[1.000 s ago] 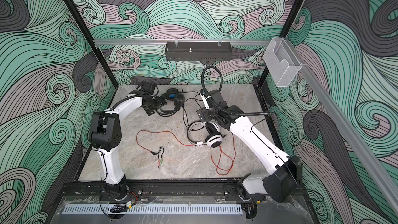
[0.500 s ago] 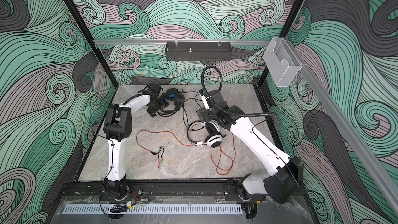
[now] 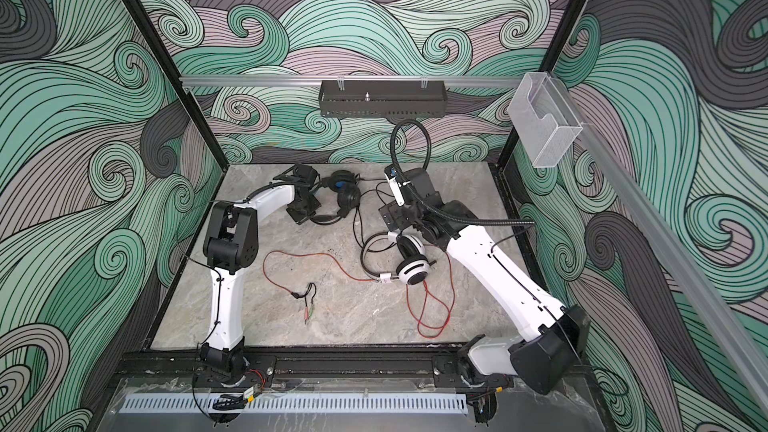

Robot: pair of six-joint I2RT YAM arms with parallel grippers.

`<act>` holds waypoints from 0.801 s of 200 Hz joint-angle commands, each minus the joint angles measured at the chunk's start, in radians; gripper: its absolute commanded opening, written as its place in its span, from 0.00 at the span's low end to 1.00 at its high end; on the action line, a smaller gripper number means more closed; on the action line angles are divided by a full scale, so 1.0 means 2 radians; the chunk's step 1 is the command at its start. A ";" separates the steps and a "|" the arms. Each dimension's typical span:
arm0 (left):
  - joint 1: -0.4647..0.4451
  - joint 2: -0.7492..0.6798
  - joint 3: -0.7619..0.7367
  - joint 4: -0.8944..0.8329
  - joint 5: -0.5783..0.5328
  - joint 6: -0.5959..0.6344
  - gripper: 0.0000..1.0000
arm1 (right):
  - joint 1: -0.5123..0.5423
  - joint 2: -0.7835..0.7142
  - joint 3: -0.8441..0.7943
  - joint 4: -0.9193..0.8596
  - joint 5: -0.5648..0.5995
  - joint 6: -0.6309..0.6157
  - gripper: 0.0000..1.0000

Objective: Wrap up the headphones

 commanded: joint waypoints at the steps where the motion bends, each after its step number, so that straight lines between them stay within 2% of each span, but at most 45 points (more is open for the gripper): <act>1: 0.016 -0.030 0.008 -0.039 -0.046 0.056 0.00 | 0.001 -0.020 0.017 -0.025 0.011 -0.005 0.99; 14: 0.025 -0.054 0.008 -0.028 -0.050 0.094 0.00 | 0.002 -0.026 0.017 -0.032 0.001 -0.005 0.99; 44: 0.026 -0.117 0.031 -0.034 -0.111 0.200 0.00 | 0.001 -0.036 0.008 -0.033 -0.065 -0.001 0.99; 69: 0.021 -0.189 0.016 0.023 -0.077 0.317 0.00 | -0.002 -0.039 0.002 -0.020 -0.129 0.006 0.99; 80: 0.013 -0.219 0.006 0.047 -0.083 0.349 0.00 | -0.003 -0.040 -0.001 -0.009 -0.160 0.007 0.99; 92: 0.003 -0.251 -0.004 0.065 -0.091 0.367 0.00 | -0.003 -0.040 -0.002 0.004 -0.198 0.004 0.99; 101: 0.001 -0.273 -0.007 0.070 -0.068 0.375 0.00 | -0.003 -0.039 -0.002 0.013 -0.216 0.003 0.99; 138: -0.020 -0.352 -0.030 0.085 -0.028 0.406 0.00 | -0.003 -0.026 0.022 0.025 -0.258 0.004 0.99; 160: -0.026 -0.383 -0.029 0.088 -0.014 0.414 0.00 | -0.003 -0.037 0.006 0.057 -0.286 0.018 0.99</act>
